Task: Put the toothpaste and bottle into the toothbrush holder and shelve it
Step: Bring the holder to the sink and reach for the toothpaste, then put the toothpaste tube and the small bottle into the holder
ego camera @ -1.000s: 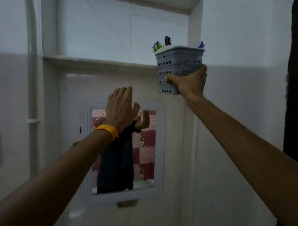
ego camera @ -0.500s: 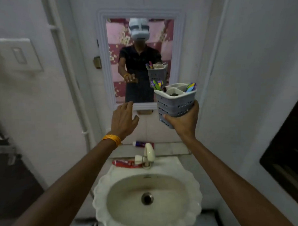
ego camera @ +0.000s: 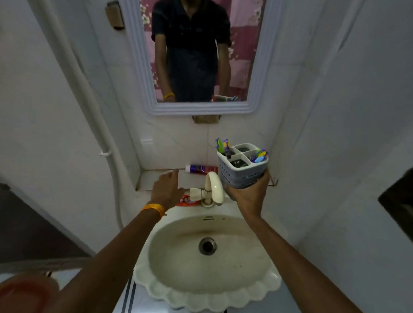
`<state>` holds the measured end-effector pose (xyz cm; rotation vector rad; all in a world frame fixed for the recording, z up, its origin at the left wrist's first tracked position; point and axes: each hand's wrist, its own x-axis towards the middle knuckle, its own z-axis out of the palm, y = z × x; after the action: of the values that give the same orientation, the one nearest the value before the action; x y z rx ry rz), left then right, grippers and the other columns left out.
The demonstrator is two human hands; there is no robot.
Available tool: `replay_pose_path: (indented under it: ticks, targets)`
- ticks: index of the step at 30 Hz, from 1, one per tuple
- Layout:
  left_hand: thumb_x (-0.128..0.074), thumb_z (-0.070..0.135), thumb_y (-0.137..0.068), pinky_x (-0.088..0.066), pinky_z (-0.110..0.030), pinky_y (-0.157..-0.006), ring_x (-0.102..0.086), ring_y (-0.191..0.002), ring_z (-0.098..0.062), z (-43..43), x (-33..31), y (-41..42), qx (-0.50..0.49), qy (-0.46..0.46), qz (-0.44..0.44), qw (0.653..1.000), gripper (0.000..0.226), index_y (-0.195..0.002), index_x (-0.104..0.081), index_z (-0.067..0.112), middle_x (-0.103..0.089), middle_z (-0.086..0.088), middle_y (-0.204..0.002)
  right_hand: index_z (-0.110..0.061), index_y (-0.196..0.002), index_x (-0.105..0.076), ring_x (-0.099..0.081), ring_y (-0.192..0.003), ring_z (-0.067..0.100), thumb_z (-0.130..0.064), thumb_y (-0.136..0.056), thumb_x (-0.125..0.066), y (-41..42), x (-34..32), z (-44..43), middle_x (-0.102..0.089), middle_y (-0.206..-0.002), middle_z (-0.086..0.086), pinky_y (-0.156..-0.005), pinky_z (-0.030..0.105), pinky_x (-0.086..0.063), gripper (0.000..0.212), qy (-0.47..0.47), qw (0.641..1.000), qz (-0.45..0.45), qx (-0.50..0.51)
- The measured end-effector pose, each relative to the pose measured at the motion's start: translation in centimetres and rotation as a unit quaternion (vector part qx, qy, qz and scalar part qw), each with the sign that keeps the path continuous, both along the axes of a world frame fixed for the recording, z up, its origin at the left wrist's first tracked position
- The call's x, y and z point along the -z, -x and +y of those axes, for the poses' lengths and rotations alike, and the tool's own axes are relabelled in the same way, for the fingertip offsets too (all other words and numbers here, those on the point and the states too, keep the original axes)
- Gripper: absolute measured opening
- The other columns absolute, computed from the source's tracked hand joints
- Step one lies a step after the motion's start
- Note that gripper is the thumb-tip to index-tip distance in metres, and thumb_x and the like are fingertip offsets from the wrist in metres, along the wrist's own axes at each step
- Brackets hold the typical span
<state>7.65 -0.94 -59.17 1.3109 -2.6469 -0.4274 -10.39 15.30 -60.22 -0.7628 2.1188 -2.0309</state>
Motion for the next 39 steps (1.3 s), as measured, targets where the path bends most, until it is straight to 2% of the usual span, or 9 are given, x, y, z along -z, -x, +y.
replay_pose_path:
  ticks: [3,5,9,19,23,26,32,35,39]
  targets:
    - [-0.062,0.039,-0.090,-0.049,-0.047,-0.099,-0.053,-0.122,-0.036,-2.1,3.4,-0.4,0.002,-0.031,-0.053,0.998,0.066,-0.143,-0.038,0.010,-0.056,-0.016,-0.136,-0.007,-0.145,-0.041,-0.061,-0.123,0.015,-0.036,-0.044,-0.101,-0.3,2.8,-0.9,-0.058,-0.137,0.005,-0.095,0.006,-0.048,0.121,-0.010,0.999,-0.034,0.005]
    - [-0.061,0.041,-0.089,-0.047,-0.048,-0.101,-0.050,-0.125,-0.035,-3.4,5.3,-0.7,0.004,-0.046,-0.075,0.996,0.068,-0.145,-0.037,0.011,-0.054,-0.015,-0.139,-0.011,-0.144,-0.040,-0.062,-0.123,0.018,-0.041,-0.045,-0.097,-0.4,4.6,-1.7,-0.058,-0.137,0.006,-0.099,0.024,-0.057,0.119,-0.024,0.998,-0.054,0.023]
    - [-0.062,0.040,-0.087,-0.049,-0.047,-0.097,-0.052,-0.120,-0.033,-5.6,8.0,-1.2,0.026,-0.050,-0.104,0.993,0.057,-0.135,-0.045,0.014,-0.058,-0.012,-0.133,-0.014,-0.151,-0.035,-0.058,-0.130,0.020,-0.017,-0.055,-0.102,-0.4,7.8,-2.9,-0.052,-0.140,0.000,-0.102,0.047,-0.058,0.117,-0.062,0.995,-0.062,0.049]
    - [-0.065,0.036,-0.088,-0.046,-0.047,-0.095,-0.055,-0.116,-0.034,-7.3,11.0,-1.9,0.053,-0.026,-0.129,0.990,0.050,-0.131,-0.054,0.015,-0.060,-0.013,-0.128,-0.030,-0.158,-0.028,-0.050,-0.142,0.018,-0.013,-0.061,-0.101,-1.2,11.2,-3.3,-0.046,-0.153,0.002,-0.109,0.050,-0.053,0.122,-0.065,0.994,-0.050,0.070]
    - [-0.069,0.036,-0.085,-0.045,-0.046,-0.099,-0.053,-0.119,-0.033,-7.5,11.0,-2.0,0.059,-0.032,-0.146,0.987,0.053,-0.129,-0.053,0.011,-0.057,-0.014,-0.131,-0.034,-0.156,-0.027,-0.053,-0.140,0.016,0.002,-0.049,-0.103,-1.6,11.1,-2.6,-0.047,-0.153,0.001,-0.109,0.031,-0.052,0.136,-0.034,0.996,-0.065,0.045]
    - [-0.072,0.031,-0.085,-0.051,-0.043,-0.097,-0.058,-0.113,-0.034,-7.2,10.7,-2.4,0.041,-0.067,-0.101,0.992,0.053,-0.128,-0.053,0.006,-0.055,-0.017,-0.129,-0.015,-0.154,-0.030,-0.056,-0.137,0.016,0.002,-0.049,-0.102,-1.2,11.0,-2.4,-0.050,-0.150,0.006,-0.105,0.022,-0.053,0.129,-0.030,0.997,-0.068,0.026]
    - [-0.081,0.025,-0.078,-0.049,-0.033,-0.075,-0.065,-0.089,-0.033,-6.7,6.3,-3.6,0.018,-0.088,0.048,0.995,0.041,-0.112,-0.068,0.006,-0.063,-0.016,-0.105,-0.035,-0.148,-0.028,-0.051,-0.130,-0.012,-0.006,-0.046,-0.105,-0.6,10.2,-2.1,-0.050,-0.143,-0.006,-0.106,0.017,-0.051,0.131,-0.053,0.996,-0.064,0.013]
    - [-0.083,0.020,-0.074,-0.052,-0.031,-0.072,-0.068,-0.080,-0.031,-7.1,2.6,-3.9,0.002,-0.067,0.149,0.986,0.038,-0.105,-0.072,0.002,-0.069,-0.017,-0.099,-0.028,-0.151,-0.031,-0.056,-0.137,0.013,-0.013,-0.046,-0.106,-0.4,10.7,-2.1,-0.051,-0.148,0.002,-0.110,0.037,-0.054,0.130,-0.065,0.996,-0.062,0.024]
    - [-0.085,0.015,-0.072,-0.048,-0.015,-0.074,-0.066,-0.083,-0.015,-7.1,-2.7,-3.2,-0.003,-0.057,0.239,0.969,0.039,-0.108,-0.071,0.013,-0.073,-0.005,-0.094,-0.030,-0.150,-0.033,-0.056,-0.137,0.019,-0.017,-0.045,-0.106,-0.3,11.2,-2.1,-0.053,-0.148,0.005,-0.107,0.050,-0.055,0.128,-0.061,0.996,-0.059,0.023]
